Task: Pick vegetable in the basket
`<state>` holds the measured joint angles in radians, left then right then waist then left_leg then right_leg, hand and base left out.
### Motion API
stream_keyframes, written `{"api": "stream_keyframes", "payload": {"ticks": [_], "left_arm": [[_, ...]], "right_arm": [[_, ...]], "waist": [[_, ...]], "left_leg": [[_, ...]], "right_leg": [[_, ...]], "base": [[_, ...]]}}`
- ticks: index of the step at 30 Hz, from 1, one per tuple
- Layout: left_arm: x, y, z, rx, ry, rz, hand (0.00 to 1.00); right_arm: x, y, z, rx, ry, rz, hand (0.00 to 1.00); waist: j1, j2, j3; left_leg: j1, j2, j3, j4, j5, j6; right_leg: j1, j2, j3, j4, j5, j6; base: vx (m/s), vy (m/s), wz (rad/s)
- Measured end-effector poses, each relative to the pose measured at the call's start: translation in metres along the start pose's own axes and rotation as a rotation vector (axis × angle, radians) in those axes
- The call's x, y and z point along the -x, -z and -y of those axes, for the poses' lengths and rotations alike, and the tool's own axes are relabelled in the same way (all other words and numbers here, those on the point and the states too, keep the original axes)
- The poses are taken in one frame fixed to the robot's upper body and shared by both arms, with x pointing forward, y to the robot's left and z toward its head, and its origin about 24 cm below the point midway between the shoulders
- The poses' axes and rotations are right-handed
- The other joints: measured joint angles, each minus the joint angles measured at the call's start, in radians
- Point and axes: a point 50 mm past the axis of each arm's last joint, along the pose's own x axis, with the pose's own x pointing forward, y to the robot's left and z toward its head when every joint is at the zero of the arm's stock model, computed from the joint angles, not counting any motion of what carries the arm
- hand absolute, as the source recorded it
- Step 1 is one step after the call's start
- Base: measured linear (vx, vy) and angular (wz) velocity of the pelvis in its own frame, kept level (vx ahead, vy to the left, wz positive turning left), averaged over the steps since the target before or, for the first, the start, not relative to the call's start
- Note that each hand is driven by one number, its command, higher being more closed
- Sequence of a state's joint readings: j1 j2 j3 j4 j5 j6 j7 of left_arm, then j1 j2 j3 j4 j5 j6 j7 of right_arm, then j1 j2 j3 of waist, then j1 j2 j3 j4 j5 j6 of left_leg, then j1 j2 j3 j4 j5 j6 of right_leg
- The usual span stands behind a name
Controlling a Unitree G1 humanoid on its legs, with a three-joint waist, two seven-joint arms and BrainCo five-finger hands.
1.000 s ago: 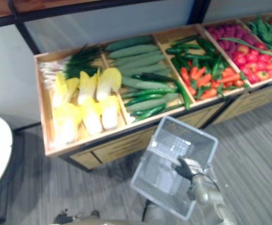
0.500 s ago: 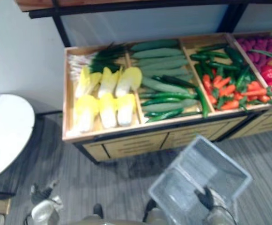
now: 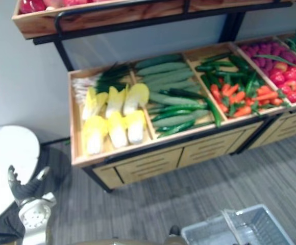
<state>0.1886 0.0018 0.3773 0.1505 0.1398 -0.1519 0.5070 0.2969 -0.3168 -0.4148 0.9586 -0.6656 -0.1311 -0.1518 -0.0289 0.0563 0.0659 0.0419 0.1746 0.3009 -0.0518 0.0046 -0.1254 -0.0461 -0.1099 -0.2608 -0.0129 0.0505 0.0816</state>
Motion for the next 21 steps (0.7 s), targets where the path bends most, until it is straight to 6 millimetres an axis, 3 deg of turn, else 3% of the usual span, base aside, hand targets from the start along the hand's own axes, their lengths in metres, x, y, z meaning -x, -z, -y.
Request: {"api": "stream_keyframes", "payload": {"ticks": [9,15,18,21], "left_arm": [[0.001,-0.01,0.011,-0.014,0.025,0.046,0.0],[-0.006,-0.021,0.021,0.014,0.006,0.067,0.0],[-0.014,-0.017,0.021,-0.004,-0.023,0.046,0.0],[-0.026,-0.015,0.021,-0.03,-0.041,0.029,0.0]], "right_arm": [[0.0,-0.008,-0.017,-0.015,-0.046,0.003,1.0],[-0.002,-0.015,-0.017,-0.008,-0.046,0.024,1.0],[-0.003,-0.019,-0.017,-0.004,-0.047,0.037,1.0],[-0.005,-0.027,-0.019,0.012,-0.056,0.062,1.0]], "waist": [[-0.001,-0.042,-0.02],[-0.023,-0.046,-0.023],[-0.026,-0.045,-0.023],[-0.049,-0.049,-0.021]], "left_leg": [[0.035,0.015,0.056,-0.009,-0.007,-0.007],[0.049,0.015,0.081,-0.014,-0.019,-0.012],[0.055,0.018,0.105,-0.013,-0.026,-0.015],[0.064,0.023,0.113,-0.014,-0.03,-0.018]], "right_leg": [[0.008,0.022,0.05,-0.024,0.014,-0.001],[0.015,0.031,0.072,-0.046,0.02,-0.001],[0.013,0.039,0.094,-0.059,0.026,-0.003],[0.013,0.045,0.1,-0.062,0.026,-0.003]], "base": [[0.04,-0.014,-0.18],[0.05,-0.004,-0.12],[0.05,-0.011,-0.22],[0.05,-0.015,-0.09]]}}
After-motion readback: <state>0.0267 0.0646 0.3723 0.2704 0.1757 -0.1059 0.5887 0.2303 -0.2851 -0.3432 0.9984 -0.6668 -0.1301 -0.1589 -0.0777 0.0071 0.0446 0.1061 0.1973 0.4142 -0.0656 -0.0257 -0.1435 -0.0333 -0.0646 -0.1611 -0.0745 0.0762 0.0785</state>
